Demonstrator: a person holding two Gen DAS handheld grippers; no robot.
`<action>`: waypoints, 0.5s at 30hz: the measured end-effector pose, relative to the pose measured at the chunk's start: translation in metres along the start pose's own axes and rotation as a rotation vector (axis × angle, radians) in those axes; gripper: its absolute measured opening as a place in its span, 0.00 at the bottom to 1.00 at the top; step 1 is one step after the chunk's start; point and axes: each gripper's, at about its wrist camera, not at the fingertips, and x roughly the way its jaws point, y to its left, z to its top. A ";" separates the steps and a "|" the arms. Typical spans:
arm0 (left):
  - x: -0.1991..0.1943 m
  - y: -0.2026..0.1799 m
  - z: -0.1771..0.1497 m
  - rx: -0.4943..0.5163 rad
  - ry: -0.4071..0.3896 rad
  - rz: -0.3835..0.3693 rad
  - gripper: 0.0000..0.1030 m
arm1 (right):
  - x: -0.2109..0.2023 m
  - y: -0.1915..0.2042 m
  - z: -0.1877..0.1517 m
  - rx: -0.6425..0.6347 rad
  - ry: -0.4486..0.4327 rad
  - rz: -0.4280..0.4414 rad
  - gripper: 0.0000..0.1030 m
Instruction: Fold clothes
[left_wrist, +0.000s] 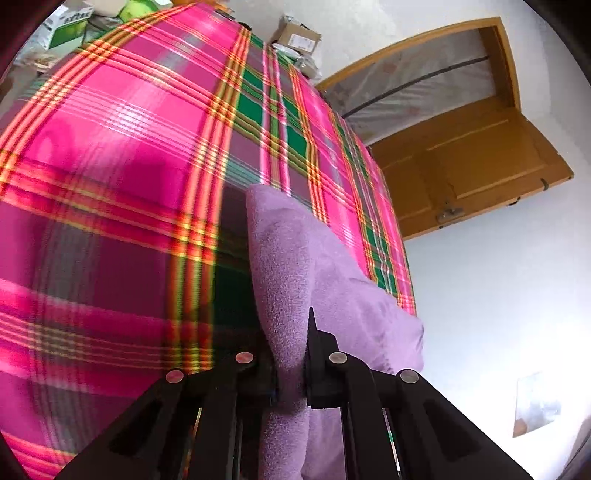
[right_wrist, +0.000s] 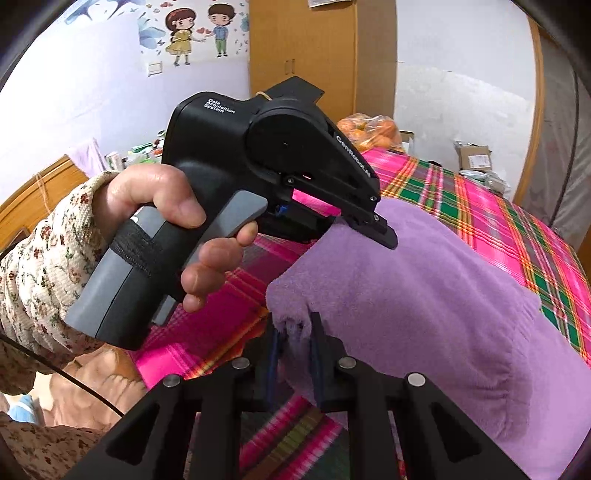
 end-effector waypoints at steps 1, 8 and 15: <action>-0.003 0.002 0.000 -0.003 -0.004 0.005 0.10 | 0.001 0.003 0.001 -0.007 0.001 0.011 0.15; -0.024 0.013 -0.001 -0.003 -0.024 0.040 0.10 | 0.008 0.019 0.004 -0.030 0.021 0.072 0.15; -0.043 0.025 -0.003 -0.017 -0.044 0.072 0.10 | 0.016 0.034 0.009 -0.058 0.034 0.126 0.15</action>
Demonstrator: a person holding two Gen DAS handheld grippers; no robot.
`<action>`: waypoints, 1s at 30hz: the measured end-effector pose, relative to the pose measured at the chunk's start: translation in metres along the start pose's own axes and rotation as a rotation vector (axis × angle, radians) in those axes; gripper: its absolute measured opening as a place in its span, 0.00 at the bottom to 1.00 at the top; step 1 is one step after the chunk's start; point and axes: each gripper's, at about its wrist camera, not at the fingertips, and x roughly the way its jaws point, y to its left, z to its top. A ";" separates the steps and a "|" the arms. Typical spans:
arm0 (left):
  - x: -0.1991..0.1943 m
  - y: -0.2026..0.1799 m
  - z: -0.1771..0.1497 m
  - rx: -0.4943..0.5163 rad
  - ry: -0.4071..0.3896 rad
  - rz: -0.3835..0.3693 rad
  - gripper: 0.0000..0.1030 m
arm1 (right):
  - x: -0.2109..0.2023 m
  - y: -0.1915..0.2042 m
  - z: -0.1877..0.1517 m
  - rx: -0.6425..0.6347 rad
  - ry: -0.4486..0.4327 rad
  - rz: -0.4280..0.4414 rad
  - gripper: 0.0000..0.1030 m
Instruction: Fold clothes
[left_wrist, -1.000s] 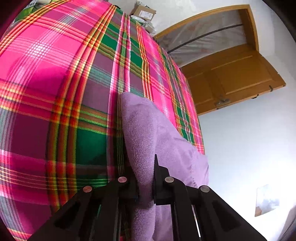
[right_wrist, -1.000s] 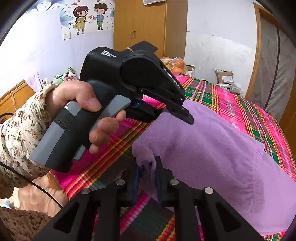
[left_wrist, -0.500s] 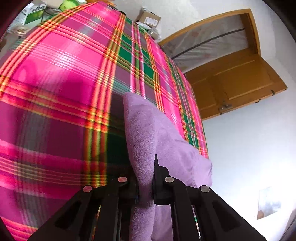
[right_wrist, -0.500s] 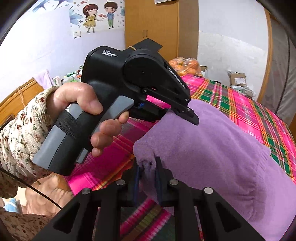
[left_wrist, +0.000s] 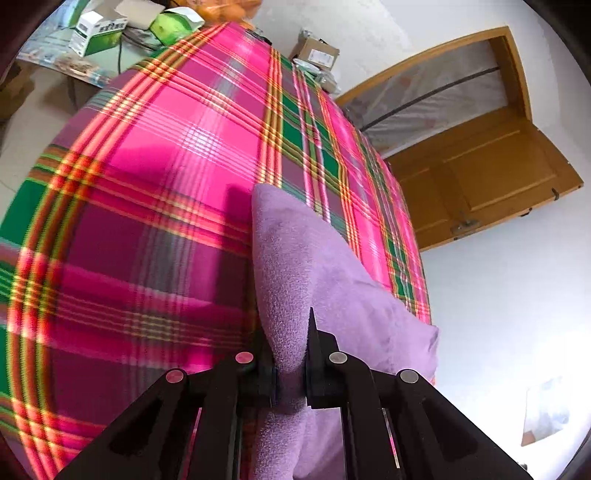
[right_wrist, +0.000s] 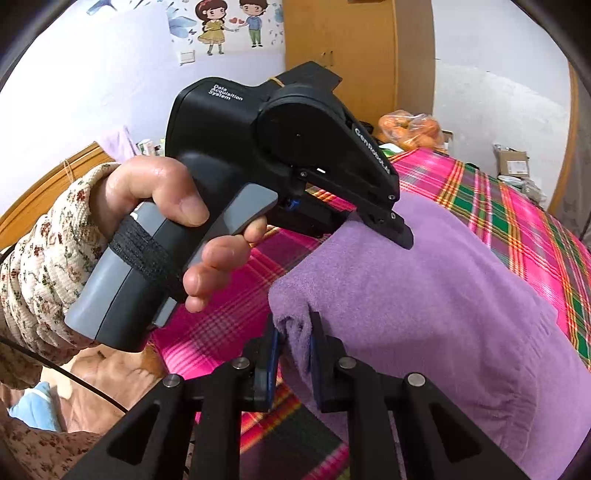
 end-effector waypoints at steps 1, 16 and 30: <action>-0.002 0.001 0.000 -0.001 -0.002 0.004 0.10 | 0.002 0.001 0.001 -0.004 0.002 0.005 0.15; -0.005 0.016 -0.005 -0.037 0.010 0.059 0.11 | 0.022 0.004 0.010 -0.006 0.027 0.082 0.13; -0.029 0.011 -0.008 -0.064 -0.076 0.153 0.20 | -0.016 -0.045 0.006 0.095 -0.018 0.054 0.29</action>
